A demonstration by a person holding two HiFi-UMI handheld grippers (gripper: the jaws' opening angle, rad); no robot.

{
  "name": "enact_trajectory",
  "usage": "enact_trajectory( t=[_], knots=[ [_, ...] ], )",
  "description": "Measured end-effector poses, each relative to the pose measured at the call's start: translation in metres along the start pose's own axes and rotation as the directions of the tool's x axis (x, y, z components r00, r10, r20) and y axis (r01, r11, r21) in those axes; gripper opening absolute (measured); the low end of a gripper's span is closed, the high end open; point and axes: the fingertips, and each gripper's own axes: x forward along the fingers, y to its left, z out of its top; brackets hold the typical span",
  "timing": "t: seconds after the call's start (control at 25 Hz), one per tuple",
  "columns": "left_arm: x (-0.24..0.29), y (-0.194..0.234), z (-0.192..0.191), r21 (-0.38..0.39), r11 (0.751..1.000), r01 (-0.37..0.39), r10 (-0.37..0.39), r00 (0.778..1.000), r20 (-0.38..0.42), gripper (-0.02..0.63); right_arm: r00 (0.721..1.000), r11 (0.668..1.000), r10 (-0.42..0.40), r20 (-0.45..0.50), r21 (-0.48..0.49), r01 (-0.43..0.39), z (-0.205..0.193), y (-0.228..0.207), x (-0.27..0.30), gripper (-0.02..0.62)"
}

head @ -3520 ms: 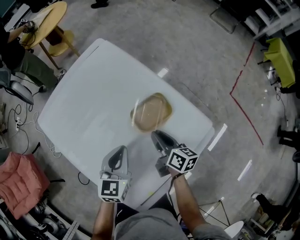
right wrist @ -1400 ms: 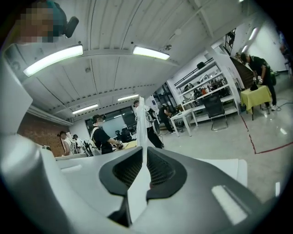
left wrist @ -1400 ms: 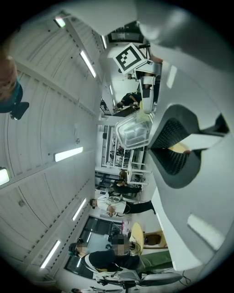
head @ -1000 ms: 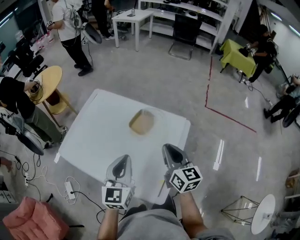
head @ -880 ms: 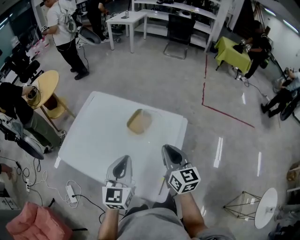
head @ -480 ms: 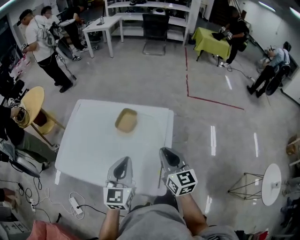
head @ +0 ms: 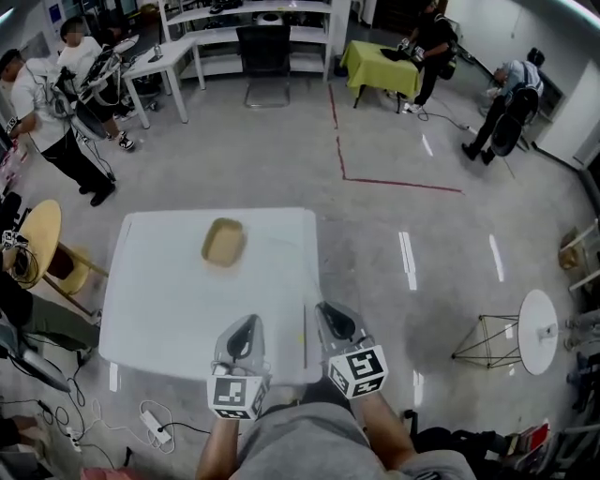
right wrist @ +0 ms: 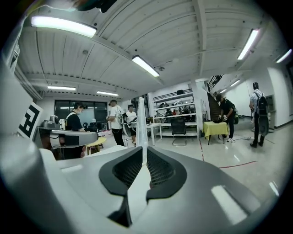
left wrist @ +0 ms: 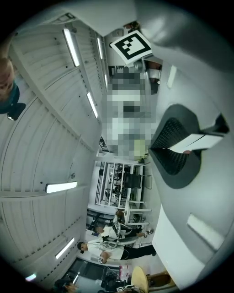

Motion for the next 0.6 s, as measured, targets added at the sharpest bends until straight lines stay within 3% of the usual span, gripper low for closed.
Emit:
enact_trajectory(
  t=[0.6],
  knots=[
    [0.006,-0.012,-0.004,0.002,1.0,0.003,-0.003,1.0,-0.014,0.012,1.0,1.0,-0.014,0.002,0.007,0.014,-0.004,-0.012,-0.007,0.034]
  ],
)
